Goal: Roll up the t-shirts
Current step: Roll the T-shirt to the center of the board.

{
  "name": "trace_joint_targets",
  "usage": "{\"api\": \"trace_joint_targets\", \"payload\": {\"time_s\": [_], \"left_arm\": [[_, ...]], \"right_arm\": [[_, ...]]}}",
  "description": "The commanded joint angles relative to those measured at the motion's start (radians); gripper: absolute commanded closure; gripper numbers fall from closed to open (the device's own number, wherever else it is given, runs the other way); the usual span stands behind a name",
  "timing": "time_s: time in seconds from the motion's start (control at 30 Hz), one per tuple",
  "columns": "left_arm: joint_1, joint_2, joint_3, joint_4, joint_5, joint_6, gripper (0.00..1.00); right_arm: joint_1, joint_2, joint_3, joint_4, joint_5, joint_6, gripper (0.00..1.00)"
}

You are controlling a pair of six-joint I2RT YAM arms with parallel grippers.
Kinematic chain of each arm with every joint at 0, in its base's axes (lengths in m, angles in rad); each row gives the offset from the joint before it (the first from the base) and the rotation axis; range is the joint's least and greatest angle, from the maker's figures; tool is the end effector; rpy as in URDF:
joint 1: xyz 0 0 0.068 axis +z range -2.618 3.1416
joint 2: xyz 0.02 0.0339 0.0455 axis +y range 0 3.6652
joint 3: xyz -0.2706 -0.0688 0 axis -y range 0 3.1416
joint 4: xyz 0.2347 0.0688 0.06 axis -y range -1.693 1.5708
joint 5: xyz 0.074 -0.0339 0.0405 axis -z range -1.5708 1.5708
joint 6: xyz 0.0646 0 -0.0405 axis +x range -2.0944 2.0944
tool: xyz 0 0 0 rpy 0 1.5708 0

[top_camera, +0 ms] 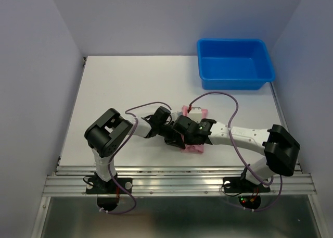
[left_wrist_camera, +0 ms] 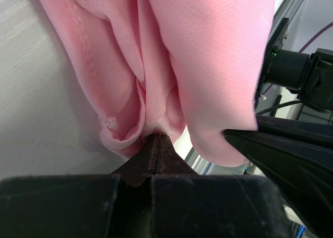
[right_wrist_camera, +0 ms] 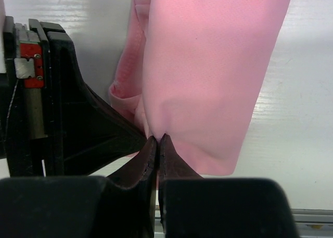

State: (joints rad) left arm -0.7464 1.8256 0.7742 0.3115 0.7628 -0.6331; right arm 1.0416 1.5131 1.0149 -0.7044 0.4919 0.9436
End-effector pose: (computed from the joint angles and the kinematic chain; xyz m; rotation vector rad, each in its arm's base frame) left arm 0.2237 -0.2677 0.1200 0.5952 2.5220 -1.5057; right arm 0.1709 0.2318 0.2020 -0.0058 2.5370 0.0475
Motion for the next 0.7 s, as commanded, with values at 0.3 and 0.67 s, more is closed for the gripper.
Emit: {"api": "trace_joint_targets", "payload": {"time_s": [0.3, 0.67], "left_arm": [[-0.002, -0.034, -0.036, 0.009, 0.021, 0.012, 1.0], [0.019, -0.032, -0.044, -0.015, 0.029, 0.039, 1.0]], "right_arm": [[0.008, 0.019, -0.013, 0.045, -0.046, -0.048, 0.99], [0.008, 0.024, 0.045, -0.069, 0.008, -0.134, 0.99]]}}
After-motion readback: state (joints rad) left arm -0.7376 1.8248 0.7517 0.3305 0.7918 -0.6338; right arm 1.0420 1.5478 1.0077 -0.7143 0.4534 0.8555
